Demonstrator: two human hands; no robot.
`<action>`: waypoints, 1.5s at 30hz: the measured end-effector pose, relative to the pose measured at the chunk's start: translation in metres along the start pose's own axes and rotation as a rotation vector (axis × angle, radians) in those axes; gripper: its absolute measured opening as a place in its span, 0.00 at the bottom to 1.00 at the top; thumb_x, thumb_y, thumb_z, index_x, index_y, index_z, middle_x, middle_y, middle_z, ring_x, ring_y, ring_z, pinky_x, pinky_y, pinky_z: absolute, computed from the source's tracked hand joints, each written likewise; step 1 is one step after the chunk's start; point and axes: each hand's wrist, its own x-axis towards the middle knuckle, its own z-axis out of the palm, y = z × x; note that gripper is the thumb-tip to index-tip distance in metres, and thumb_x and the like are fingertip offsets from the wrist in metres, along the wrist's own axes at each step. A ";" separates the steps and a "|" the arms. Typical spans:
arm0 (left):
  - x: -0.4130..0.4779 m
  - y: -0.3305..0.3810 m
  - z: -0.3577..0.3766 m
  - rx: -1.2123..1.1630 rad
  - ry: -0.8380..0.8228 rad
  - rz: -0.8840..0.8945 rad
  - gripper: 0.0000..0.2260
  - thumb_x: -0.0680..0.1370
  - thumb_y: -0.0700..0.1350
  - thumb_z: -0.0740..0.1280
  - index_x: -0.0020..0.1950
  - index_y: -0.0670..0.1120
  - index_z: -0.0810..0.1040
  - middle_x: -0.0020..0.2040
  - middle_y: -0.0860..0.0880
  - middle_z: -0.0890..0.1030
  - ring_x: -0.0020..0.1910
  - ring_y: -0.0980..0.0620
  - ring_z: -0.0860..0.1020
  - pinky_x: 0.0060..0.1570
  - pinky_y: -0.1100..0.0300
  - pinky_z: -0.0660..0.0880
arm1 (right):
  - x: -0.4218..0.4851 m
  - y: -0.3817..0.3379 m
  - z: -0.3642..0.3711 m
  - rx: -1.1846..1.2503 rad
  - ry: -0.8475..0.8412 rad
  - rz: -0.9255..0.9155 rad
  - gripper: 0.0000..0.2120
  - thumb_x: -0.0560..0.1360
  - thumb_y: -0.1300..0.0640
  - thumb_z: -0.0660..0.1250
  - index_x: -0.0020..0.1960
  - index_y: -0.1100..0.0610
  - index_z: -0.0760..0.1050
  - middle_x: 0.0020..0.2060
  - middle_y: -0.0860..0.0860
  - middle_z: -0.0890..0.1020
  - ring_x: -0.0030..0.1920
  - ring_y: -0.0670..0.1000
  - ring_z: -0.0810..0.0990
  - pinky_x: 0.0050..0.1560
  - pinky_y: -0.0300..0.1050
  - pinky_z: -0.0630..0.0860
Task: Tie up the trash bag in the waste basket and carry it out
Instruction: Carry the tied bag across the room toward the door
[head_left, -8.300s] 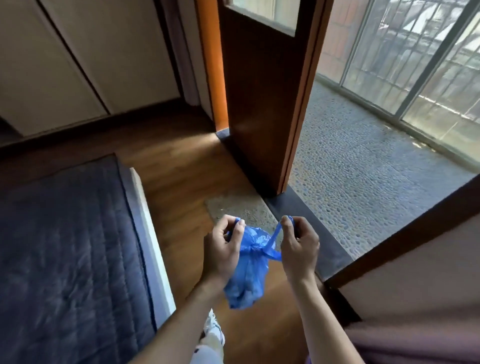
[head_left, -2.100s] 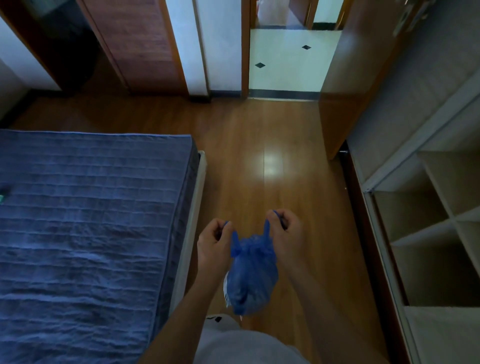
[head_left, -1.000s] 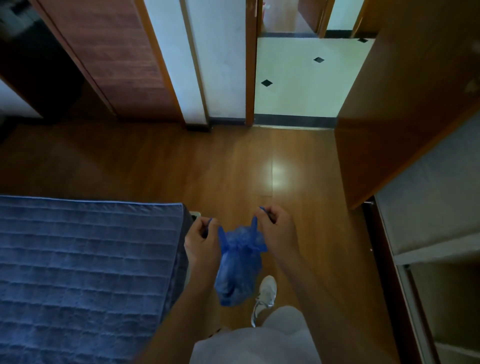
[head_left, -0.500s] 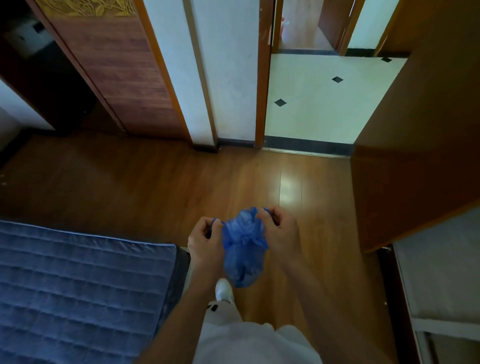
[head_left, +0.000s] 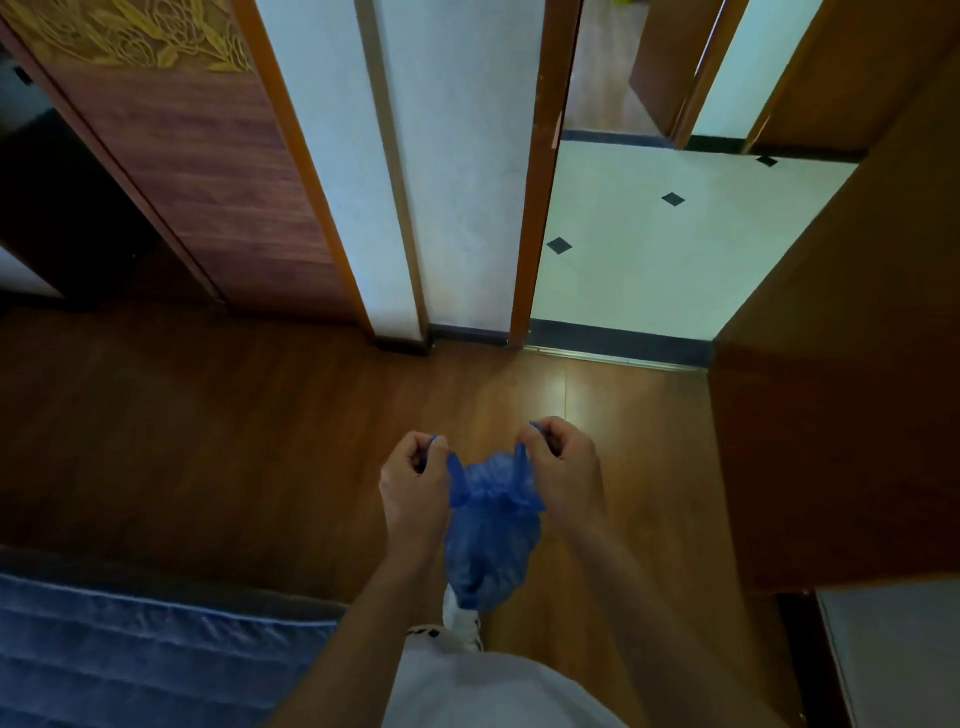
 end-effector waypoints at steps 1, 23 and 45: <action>0.019 0.005 0.000 -0.004 -0.016 0.002 0.10 0.80 0.39 0.65 0.38 0.38 0.76 0.30 0.49 0.73 0.27 0.60 0.69 0.28 0.69 0.67 | 0.017 -0.007 0.010 -0.004 0.008 0.000 0.10 0.79 0.54 0.67 0.40 0.56 0.78 0.32 0.53 0.80 0.34 0.51 0.79 0.39 0.54 0.78; 0.303 0.022 0.052 0.007 -0.054 -0.090 0.12 0.81 0.43 0.64 0.38 0.46 0.78 0.32 0.53 0.78 0.33 0.55 0.75 0.37 0.57 0.72 | 0.283 -0.058 0.129 -0.051 0.003 0.080 0.11 0.81 0.54 0.65 0.41 0.55 0.77 0.34 0.51 0.78 0.34 0.46 0.76 0.36 0.40 0.73; 0.540 0.063 0.137 0.043 0.005 -0.107 0.07 0.80 0.43 0.67 0.43 0.43 0.79 0.31 0.52 0.76 0.27 0.62 0.73 0.28 0.70 0.68 | 0.540 -0.108 0.189 -0.055 0.046 0.019 0.10 0.81 0.54 0.65 0.40 0.47 0.73 0.37 0.51 0.80 0.38 0.49 0.79 0.39 0.43 0.76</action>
